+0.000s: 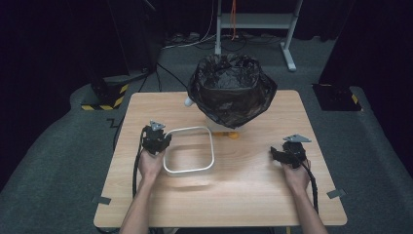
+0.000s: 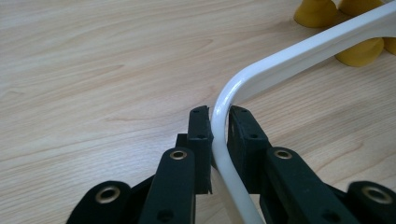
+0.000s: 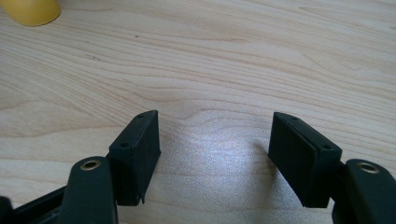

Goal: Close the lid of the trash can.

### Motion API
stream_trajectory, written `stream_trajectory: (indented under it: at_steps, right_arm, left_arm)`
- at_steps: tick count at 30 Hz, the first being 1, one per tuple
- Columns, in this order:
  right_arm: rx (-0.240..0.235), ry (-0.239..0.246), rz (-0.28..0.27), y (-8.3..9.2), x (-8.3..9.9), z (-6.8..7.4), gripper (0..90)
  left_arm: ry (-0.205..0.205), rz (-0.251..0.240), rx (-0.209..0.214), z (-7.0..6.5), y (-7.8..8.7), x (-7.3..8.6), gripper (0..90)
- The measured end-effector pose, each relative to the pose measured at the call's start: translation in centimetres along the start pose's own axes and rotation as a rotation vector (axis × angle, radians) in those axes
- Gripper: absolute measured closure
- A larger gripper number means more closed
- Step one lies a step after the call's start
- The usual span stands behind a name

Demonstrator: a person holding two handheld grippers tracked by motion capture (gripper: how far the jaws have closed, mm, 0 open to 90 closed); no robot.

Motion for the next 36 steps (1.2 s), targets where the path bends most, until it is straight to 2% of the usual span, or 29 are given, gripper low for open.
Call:
stream_trajectory:
  at_steps: [11, 21, 27, 36]
  right_arm:
    - [0.001, 0.002, 0.0, 0.0, 0.0, 0.0, 33.4]
    - [-0.001, 0.0, 0.001, 0.0, 0.0, 0.0, 33.4]
    - [-0.001, -0.001, 0.0, 0.0, 0.0, 0.0, 33.4]
    - [0.001, 0.0, -0.001, 0.0, 0.0, 0.0, 33.4]
  left_arm:
    - [0.01, -0.011, -0.022, 1.0, 1.1, -0.6, 79.4]
    - [0.057, -0.03, -0.025, 2.3, 2.6, -1.4, 79.3]
    - [0.049, -0.032, -0.059, 3.1, 4.1, -2.4, 79.4]
    - [0.072, -0.037, -0.082, 4.5, 5.7, -3.4, 79.4]
Point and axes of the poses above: each handheld gripper's, and its own axes: y roughly backward along the jaws, x roughly out of its underside, z roughly to its left, the point moved 8 cm from there along -y, roughly forward along the jaws, and after that the axes turned 13 degrees about z, right-handed, at the moved point
